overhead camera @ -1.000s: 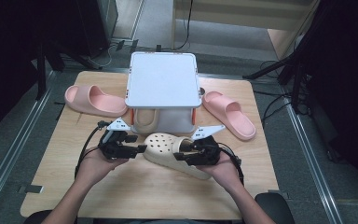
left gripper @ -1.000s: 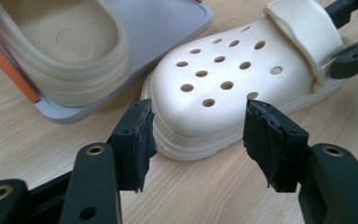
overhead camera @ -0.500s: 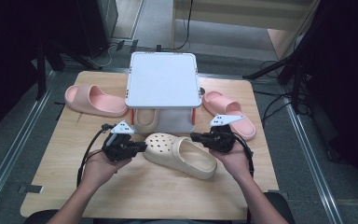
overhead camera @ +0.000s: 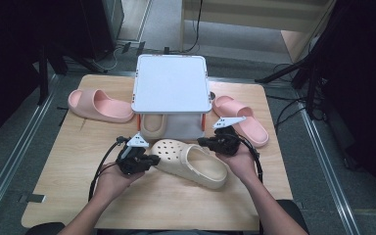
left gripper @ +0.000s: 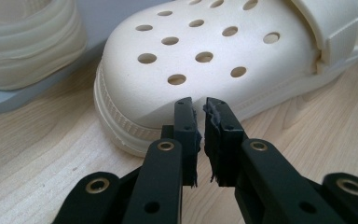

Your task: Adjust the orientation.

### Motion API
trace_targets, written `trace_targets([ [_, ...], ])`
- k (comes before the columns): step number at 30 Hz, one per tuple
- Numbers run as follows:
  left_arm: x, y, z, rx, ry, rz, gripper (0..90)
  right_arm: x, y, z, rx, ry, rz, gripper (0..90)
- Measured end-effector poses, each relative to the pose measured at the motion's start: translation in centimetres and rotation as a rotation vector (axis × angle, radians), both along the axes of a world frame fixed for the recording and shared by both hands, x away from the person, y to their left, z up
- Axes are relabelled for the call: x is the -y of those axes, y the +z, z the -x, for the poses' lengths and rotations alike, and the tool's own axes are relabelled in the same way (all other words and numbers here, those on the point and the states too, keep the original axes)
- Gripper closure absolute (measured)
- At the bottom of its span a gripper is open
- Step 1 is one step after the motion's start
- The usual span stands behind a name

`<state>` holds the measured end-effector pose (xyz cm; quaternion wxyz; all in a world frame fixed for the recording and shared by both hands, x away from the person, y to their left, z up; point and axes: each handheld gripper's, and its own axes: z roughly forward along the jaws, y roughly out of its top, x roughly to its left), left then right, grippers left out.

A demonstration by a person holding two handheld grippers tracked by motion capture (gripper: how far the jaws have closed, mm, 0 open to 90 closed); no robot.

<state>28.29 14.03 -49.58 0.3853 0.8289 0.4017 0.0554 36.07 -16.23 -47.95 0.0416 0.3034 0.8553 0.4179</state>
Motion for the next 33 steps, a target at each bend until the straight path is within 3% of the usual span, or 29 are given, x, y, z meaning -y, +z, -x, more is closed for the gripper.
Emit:
trace_targets([
  [10, 0.3, -0.1, -0.4, 0.000, -0.010, 0.008, 81.2, 0.1, 0.1, 1.6, 0.025, -0.003, 0.018, 90.0],
  [22, 0.8, -0.1, -2.0, -0.005, -0.024, 0.024, 79.5, 0.8, -0.1, 3.6, -0.020, -0.027, -0.014, 90.0],
  [33, 2.1, 0.2, -3.1, 0.041, -0.043, -0.020, 81.4, 0.7, -0.4, 6.0, -0.016, -0.065, -0.034, 90.0],
])
